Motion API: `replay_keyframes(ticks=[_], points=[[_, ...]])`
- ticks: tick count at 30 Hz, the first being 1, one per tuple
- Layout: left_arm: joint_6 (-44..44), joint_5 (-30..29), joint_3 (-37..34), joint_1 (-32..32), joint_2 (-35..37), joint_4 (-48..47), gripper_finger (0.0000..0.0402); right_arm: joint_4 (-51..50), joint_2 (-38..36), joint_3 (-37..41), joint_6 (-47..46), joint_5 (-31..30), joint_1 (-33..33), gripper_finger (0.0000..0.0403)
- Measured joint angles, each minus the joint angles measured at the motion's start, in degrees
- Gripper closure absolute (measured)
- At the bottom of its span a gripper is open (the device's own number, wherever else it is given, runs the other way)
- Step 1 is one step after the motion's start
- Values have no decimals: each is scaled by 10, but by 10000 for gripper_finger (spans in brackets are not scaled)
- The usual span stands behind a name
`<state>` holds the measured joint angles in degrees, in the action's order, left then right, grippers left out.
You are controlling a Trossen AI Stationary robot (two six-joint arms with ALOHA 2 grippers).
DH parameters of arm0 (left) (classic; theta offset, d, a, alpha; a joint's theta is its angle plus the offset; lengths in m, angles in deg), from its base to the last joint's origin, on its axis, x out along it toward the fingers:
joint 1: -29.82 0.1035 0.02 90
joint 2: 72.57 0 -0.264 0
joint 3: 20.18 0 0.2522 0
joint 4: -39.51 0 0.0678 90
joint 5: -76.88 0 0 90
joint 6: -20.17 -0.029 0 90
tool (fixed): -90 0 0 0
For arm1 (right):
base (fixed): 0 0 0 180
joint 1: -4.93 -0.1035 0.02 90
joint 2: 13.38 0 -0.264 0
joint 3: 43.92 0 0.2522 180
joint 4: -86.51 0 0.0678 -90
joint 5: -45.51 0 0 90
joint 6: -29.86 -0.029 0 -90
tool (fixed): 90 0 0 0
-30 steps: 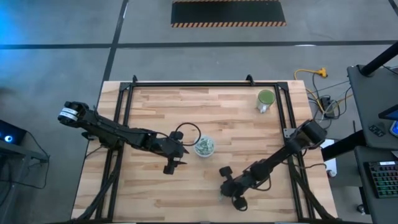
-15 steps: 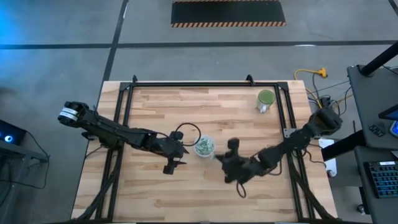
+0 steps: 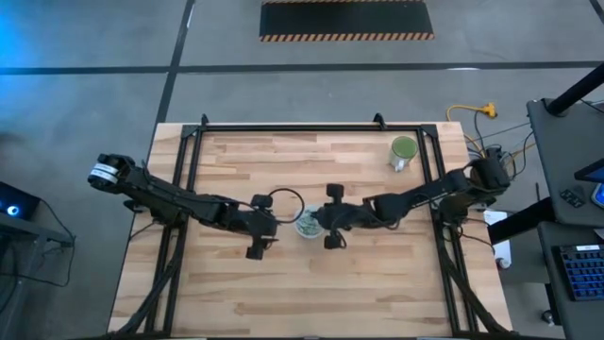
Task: Pick and place Stevia / Truvia into bins
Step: Put the light green stevia packet into the transparent container, then return to Home Position
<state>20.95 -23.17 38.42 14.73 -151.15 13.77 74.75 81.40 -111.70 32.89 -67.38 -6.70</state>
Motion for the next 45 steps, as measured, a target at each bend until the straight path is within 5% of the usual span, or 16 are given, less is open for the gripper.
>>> replay_keyframes(ticks=[13,28,35,45], points=[[1,-68,0,0,8,-41,197,3,3,0,7,66,12,389],[-5,-71,0,1,8,-40,197,-13,1,-10,13,63,11,279],[-10,-235,-1,0,42,-45,197,-49,-40,-20,40,37,7,278],[12,-322,-11,-1,110,-42,197,-78,-157,18,67,32,-14,295]])
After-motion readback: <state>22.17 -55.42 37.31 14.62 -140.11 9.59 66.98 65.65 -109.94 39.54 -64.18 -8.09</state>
